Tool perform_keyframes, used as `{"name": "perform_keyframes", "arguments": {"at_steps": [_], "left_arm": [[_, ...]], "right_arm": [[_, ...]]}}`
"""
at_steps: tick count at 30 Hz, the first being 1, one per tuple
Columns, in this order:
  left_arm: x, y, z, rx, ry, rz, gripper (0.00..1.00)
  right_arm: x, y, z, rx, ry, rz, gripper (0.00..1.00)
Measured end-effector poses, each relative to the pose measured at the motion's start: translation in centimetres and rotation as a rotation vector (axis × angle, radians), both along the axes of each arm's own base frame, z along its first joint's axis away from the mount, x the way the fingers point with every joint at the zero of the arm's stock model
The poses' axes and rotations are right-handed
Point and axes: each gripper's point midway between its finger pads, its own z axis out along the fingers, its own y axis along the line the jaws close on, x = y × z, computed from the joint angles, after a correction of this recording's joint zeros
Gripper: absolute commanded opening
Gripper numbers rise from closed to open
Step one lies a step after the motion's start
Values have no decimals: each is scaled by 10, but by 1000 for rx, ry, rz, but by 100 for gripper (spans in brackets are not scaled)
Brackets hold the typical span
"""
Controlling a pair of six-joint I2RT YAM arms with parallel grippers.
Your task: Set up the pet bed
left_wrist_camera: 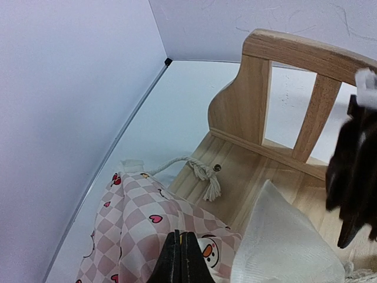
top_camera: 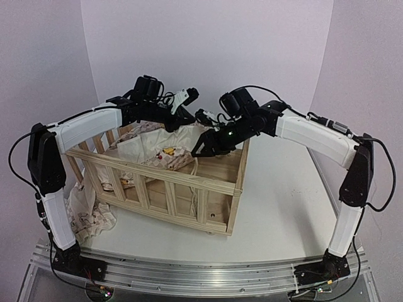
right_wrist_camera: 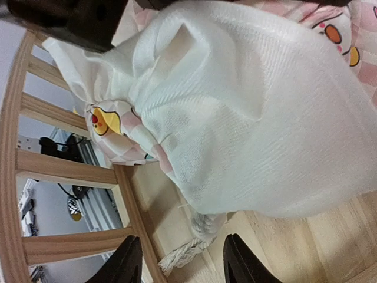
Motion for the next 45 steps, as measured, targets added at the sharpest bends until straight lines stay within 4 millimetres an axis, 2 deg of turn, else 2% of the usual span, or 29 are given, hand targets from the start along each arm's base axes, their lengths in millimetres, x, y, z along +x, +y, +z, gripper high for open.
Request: {"name": "perform_keyframes", "arguments": {"at_steps": [3, 6, 9, 12, 13, 16, 19, 22, 25, 27, 29, 33, 36, 37, 38, 40, 41, 42, 45], "left_arm": [[-3, -2, -4, -10, 20, -12, 0], [-5, -3, -5, -24, 23, -25, 0], [-9, -4, -7, -34, 26, -41, 0], [-13, -4, -6, -50, 31, -52, 0], [-14, -4, -4, -57, 32, -55, 0], [-18, -3, -1, -70, 25, -61, 0], [-25, -2, 1, -76, 23, -82, 0], [-34, -4, 0, -84, 30, -128, 0], [-46, -8, -5, -83, 48, -188, 0], [-56, -13, -6, -84, 54, -234, 0], [-69, -20, -4, -94, 57, -287, 0], [-93, -34, -3, -101, 59, -378, 0], [-104, -41, -4, -104, 59, -421, 0], [-106, -41, -5, -103, 59, -426, 0], [-106, -41, -6, -100, 62, -429, 0], [-107, -41, -9, -93, 72, -433, 3], [-107, -40, -11, -87, 75, -436, 7], [-108, -39, -13, -82, 75, -438, 10], [-111, -37, -17, -62, 64, -457, 23]], "right_arm": [[-8, 5, -17, -61, -21, -4, 51], [-10, 12, -35, -120, -43, -20, 44], [-5, 14, -58, -187, -49, -60, 29], [0, 13, -76, -241, -53, -104, 4], [2, 12, -80, -253, -57, -118, 0], [9, 8, -82, -276, -77, -152, 0], [12, 2, -76, -280, -105, -175, 0], [5, -9, -57, -263, -133, -177, 0], [-12, -20, -24, -208, -164, -150, 0], [-27, -18, 5, -138, -188, -103, 0], [-42, -20, 24, -101, -195, -65, 0], [-64, -42, 34, -128, -159, -34, 0], [-69, -48, 32, -152, -141, -28, 0], [-70, -49, 32, -157, -138, -28, 1], [-70, -50, 33, -164, -133, -29, 6], [-72, -54, 36, -182, -121, -37, 24], [-72, -56, 37, -191, -118, -44, 38], [-71, -60, 38, -199, -112, -57, 46], [-69, -65, 47, -194, -116, -87, 54]]}}
